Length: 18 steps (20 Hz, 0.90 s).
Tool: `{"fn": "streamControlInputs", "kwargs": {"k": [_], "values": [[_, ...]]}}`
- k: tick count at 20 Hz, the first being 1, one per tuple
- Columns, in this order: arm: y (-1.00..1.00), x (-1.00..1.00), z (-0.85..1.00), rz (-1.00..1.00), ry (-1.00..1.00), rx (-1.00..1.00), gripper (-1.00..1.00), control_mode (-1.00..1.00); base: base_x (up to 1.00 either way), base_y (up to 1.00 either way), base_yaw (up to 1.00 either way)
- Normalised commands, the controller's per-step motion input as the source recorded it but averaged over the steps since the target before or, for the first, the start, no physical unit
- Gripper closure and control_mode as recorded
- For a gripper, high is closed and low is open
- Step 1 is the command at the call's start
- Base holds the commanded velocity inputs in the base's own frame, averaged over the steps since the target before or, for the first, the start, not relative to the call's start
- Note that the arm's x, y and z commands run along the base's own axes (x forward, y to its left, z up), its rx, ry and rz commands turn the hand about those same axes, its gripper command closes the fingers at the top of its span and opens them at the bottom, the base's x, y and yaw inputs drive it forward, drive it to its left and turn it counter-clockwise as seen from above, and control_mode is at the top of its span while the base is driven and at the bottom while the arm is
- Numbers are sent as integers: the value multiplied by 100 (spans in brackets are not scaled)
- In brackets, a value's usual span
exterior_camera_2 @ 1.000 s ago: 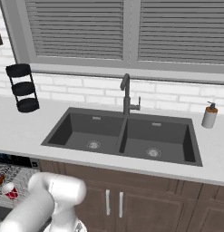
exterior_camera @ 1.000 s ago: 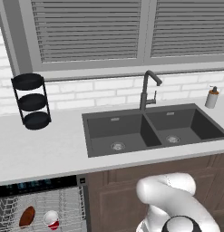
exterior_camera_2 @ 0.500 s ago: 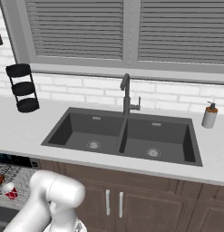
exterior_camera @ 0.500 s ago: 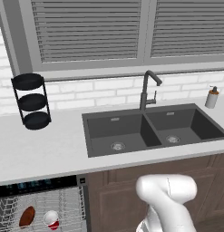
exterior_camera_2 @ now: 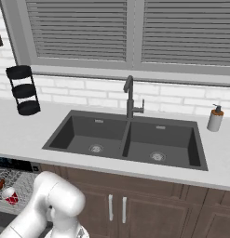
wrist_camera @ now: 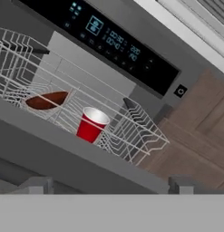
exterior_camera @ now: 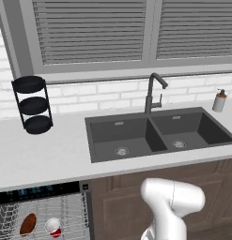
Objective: Pick up the cup and bowl from the counter, place them in the dishwasher, and close the dishwasher door.
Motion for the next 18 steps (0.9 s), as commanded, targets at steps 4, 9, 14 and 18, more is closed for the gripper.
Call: {"fn": "streamControlInputs", "kwargs": {"k": [4, 9, 14, 18], "values": [[35, 23, -75, 7, -38, -11, -100, -100, 0, 0, 0], [15, 0, -52, 1, -10, -16, -100, -100, 0, 0, 0], [19, 0, -13, 0, 20, -23, -100, -100, 0, 0, 0], [6, 0, -63, 0, 5, -26, -100, -100, 0, 0, 0]]}}
